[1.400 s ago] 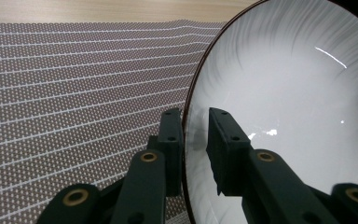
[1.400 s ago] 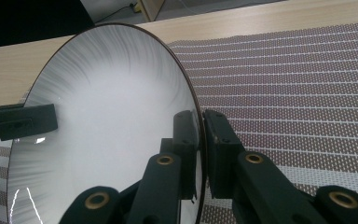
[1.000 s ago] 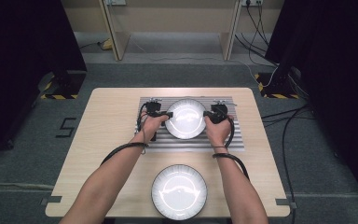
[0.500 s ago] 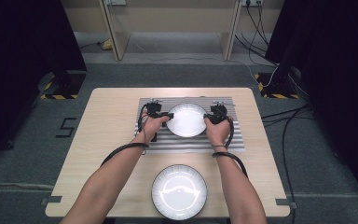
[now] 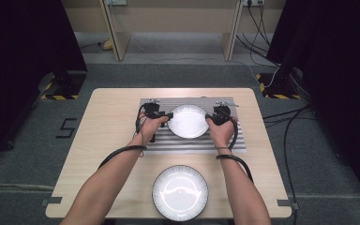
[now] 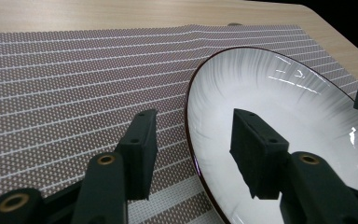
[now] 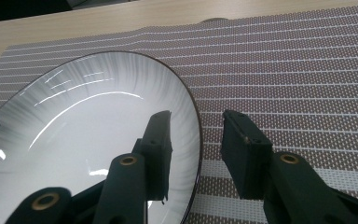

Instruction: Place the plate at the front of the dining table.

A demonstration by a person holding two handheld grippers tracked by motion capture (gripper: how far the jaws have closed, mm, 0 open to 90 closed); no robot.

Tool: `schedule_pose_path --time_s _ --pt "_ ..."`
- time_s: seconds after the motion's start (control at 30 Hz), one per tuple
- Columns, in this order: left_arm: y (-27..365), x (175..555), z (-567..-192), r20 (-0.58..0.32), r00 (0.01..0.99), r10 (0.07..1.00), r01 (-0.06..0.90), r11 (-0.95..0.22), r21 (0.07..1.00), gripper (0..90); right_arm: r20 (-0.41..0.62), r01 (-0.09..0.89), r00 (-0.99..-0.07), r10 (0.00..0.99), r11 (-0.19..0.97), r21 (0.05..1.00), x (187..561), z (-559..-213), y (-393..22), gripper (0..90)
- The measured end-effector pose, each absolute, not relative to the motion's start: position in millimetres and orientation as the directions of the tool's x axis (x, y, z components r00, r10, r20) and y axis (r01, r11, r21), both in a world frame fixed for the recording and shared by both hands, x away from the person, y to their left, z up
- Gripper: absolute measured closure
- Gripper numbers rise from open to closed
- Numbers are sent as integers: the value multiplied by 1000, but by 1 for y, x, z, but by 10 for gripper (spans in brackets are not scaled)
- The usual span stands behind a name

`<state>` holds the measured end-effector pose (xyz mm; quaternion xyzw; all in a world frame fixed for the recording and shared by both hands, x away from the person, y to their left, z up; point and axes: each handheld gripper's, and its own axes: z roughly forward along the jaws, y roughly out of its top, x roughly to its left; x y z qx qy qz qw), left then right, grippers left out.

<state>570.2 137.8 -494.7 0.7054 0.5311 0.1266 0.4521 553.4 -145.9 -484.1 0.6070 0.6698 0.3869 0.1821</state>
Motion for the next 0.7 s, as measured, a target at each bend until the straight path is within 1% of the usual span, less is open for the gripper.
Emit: schedule_pose_path --time_s 0.27,0.37,0.5,0.7 --pt "147 559 -481 -290 434 853 609 -41 792 458 242 664 -210 947 -44 747 542 -473 -152 572" --pt "151 553 -478 -306 436 847 613 -30 790 444 243 665 -222 944 -35 746 537 -470 -154 559" --pt "154 544 -475 -301 446 843 610 -41 791 427 255 665 -232 939 -38 746 529 -468 -159 547" --pt "157 531 -467 -298 488 821 593 -61 803 403 267 675 -225 937 -48 736 518 -469 -168 535"
